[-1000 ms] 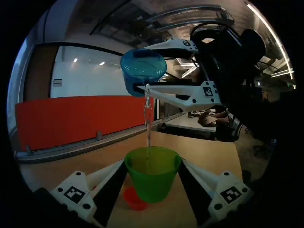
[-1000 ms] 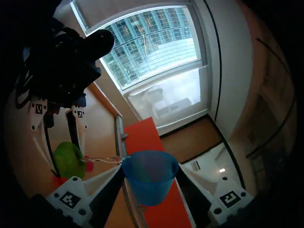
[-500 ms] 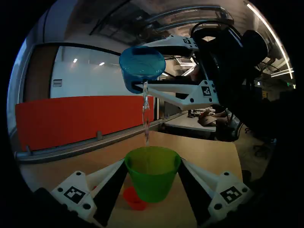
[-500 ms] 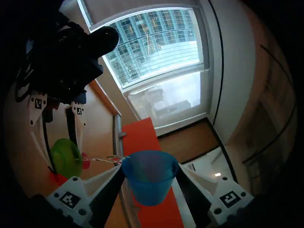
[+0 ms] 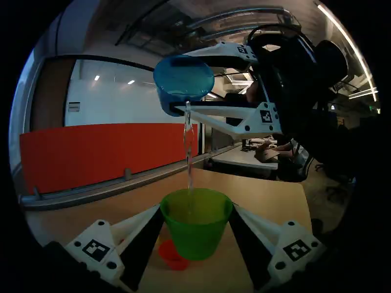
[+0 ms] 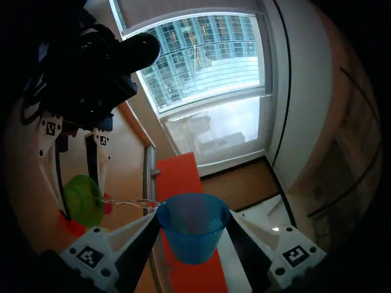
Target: Pour water
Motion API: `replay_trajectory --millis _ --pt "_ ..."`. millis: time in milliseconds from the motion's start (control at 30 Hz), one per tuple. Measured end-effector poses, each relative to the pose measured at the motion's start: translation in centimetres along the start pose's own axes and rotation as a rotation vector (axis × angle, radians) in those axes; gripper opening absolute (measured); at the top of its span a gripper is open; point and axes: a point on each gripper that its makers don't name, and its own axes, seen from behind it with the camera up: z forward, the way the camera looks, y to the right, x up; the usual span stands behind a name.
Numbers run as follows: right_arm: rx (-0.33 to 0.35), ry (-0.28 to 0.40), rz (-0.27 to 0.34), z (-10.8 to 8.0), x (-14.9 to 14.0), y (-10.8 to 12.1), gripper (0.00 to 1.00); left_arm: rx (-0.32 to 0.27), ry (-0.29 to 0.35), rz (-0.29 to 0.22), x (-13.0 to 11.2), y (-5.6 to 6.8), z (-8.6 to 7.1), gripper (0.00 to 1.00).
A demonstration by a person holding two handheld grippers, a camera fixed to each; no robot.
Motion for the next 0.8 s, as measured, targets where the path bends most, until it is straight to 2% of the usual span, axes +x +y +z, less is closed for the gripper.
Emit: replay_trajectory --millis 800 --pt "-0.015 0.003 -0.102 0.02 0.26 0.93 0.91 0.001 -0.003 0.002 -0.19 -0.12 0.16 0.87"
